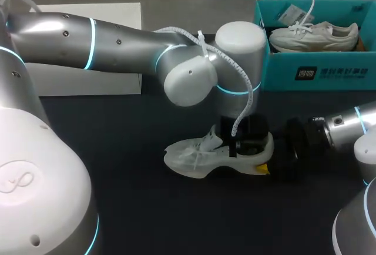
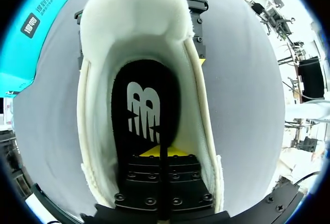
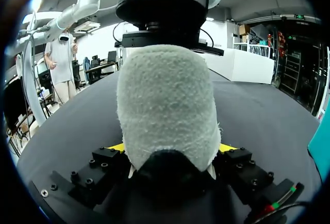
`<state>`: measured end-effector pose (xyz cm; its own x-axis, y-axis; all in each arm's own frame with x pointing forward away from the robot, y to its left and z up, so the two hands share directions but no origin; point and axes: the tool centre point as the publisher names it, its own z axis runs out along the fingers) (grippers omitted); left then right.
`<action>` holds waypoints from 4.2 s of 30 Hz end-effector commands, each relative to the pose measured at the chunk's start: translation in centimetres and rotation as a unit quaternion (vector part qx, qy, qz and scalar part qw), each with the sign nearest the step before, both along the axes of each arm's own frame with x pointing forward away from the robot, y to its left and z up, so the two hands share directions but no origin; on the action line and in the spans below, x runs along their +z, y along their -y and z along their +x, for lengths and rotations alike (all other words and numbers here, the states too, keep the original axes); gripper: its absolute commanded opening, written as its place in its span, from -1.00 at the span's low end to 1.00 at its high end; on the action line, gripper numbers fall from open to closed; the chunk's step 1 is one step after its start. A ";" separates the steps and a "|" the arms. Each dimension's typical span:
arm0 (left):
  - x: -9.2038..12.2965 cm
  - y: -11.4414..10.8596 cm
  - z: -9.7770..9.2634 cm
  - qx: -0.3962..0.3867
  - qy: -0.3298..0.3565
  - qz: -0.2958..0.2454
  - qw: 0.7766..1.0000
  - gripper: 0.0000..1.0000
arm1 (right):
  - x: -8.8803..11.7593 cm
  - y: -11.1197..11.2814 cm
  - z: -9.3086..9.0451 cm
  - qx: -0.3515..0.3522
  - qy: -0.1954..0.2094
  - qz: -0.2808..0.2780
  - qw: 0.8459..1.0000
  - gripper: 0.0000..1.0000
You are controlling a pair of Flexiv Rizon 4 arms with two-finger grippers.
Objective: Take the shoe out of the shoebox, open the shoe tongue, remove and reinsert the insole, then place the shoe into the shoebox
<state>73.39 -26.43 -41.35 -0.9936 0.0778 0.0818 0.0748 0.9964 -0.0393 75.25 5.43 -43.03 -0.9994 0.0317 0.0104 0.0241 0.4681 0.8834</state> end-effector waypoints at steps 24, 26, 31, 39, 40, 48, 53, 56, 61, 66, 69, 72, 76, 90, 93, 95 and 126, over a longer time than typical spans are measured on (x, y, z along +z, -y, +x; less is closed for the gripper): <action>1.5 0.2 1.1 0.030 -0.016 -0.081 0.996 -1.00 | -0.1 -0.2 0.0 0.000 0.001 -0.001 1.000 -1.00; 2.1 0.1 1.1 0.028 -0.026 -0.089 0.995 -1.00 | -0.1 -0.2 0.0 0.000 0.001 -0.001 1.000 -1.00; 3.6 -0.2 0.8 0.021 -0.059 -0.111 0.992 -1.00 | -0.1 -0.2 0.0 0.000 0.001 -0.001 1.000 -1.00; 5.3 -0.9 0.3 0.008 -0.118 -0.137 0.983 -1.00 | -0.1 -0.2 0.0 0.000 0.001 -0.001 1.000 -1.00; 5.5 -0.9 0.3 0.007 -0.125 -0.140 0.982 -1.00 | -0.1 -0.2 0.0 0.000 0.001 -0.001 1.000 -1.00; 7.0 -1.3 0.6 0.003 -0.169 -0.160 0.973 -1.00 | -0.1 -0.2 0.0 0.000 0.001 -0.001 1.000 -1.00; 7.7 -1.2 0.5 -0.019 -0.225 -0.176 0.958 -1.00 | -0.1 -0.2 0.0 0.000 0.001 -0.001 1.000 -1.00; 7.7 -0.6 0.2 -0.027 -0.245 -0.180 0.952 -1.00 | -0.1 -0.2 0.0 0.000 0.001 -0.001 1.000 -1.00; 7.5 0.8 -0.5 -0.040 -0.258 -0.176 0.949 -1.00 | -0.1 -0.2 0.0 0.000 0.001 -0.001 1.000 -1.00; 7.3 1.8 -0.8 -0.041 -0.272 -0.181 0.944 -1.00 | -0.1 -0.2 0.0 0.000 0.001 -0.001 1.000 -1.00; 7.4 2.2 -0.8 -0.034 -0.268 -0.186 0.945 -1.00 | -0.1 -0.2 0.0 0.000 0.001 -0.001 1.000 -1.00; 7.2 2.4 -0.6 -0.017 -0.251 -0.186 0.950 -1.00 | -0.1 -0.2 0.0 0.000 0.001 -0.001 1.000 -1.00; 6.9 2.3 -0.6 -0.005 -0.235 -0.184 0.954 -0.40 | -0.1 -0.2 0.0 0.000 0.001 -0.001 1.000 -1.00; 6.6 1.9 -1.9 0.009 -0.184 -0.207 0.961 0.22 | -0.1 -0.2 0.0 0.000 0.001 -0.001 1.000 -1.00; 6.3 2.1 -2.1 0.005 -0.182 -0.209 0.961 0.24 | -0.1 -0.2 0.0 0.000 0.001 -0.001 1.000 -1.00; 6.1 2.3 -2.2 0.006 -0.179 -0.208 0.962 0.23 | -0.1 -0.2 0.0 0.000 0.001 -0.001 1.000 -1.00; 9.3 1.9 -1.8 0.014 -0.188 -0.262 0.946 -1.00 | -0.1 -0.2 0.0 0.000 0.001 -0.001 1.000 -1.00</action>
